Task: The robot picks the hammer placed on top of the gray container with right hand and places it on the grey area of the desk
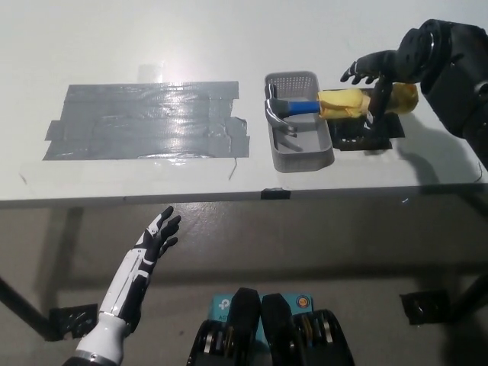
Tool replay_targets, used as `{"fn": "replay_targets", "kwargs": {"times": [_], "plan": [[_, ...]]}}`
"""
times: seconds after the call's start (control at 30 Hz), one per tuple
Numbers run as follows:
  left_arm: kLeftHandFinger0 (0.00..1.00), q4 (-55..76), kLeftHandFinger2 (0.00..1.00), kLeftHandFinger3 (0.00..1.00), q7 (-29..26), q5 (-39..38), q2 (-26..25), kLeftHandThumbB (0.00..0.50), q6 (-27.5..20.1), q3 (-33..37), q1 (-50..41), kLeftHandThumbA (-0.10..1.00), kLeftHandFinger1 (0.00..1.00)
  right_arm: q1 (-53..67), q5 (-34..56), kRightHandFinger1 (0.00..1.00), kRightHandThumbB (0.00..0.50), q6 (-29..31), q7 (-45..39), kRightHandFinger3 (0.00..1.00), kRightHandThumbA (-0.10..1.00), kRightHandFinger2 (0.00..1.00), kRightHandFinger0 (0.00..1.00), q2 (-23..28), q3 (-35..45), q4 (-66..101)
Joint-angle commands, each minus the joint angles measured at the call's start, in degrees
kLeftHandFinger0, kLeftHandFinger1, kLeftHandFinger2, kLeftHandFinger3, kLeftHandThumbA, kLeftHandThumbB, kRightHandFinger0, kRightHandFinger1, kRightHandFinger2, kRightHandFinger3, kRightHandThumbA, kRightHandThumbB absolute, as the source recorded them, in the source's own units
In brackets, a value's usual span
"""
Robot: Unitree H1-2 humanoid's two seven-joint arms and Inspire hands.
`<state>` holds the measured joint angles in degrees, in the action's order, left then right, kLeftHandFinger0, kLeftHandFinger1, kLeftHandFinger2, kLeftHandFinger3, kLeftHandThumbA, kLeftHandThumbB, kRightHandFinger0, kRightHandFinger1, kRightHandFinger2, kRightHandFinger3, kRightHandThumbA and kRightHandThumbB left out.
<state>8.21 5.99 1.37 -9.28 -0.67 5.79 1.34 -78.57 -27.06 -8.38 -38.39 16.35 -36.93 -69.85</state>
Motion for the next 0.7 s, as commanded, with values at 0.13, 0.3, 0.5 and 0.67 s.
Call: {"fn": "replay_targets", "kwargs": {"times": [0.13,0.3,0.5,0.67], "plan": [[1.00,1.92,1.00,1.00,1.35,-0.59,-0.83,0.114,-2.31,-0.35,0.44,1.00,1.00,-3.90,-0.66,1.00,0.379,2.31,3.15,1.00,1.00,1.00,1.00,-1.76,2.43,-1.83],[1.00,2.30,1.00,1.00,1.32,-0.62,-0.88,0.129,-1.55,-0.49,0.65,1.00,1.00,-4.12,-1.21,1.00,0.374,1.89,4.32,1.00,1.00,1.00,1.00,-2.85,2.53,-3.10],[1.00,2.18,1.00,1.00,1.18,-0.34,-0.91,0.140,-1.60,-0.51,0.68,1.00,1.00,-3.85,-1.92,1.00,0.405,1.58,5.34,1.00,1.00,1.00,1.00,-3.26,2.29,-4.15],[1.00,2.47,1.00,1.00,1.30,-0.36,-1.02,0.135,-1.37,-0.50,0.82,1.00,1.00,-3.95,-2.31,1.00,0.412,0.90,5.77,1.00,1.00,1.00,1.00,-3.58,2.07,-5.69]]}}
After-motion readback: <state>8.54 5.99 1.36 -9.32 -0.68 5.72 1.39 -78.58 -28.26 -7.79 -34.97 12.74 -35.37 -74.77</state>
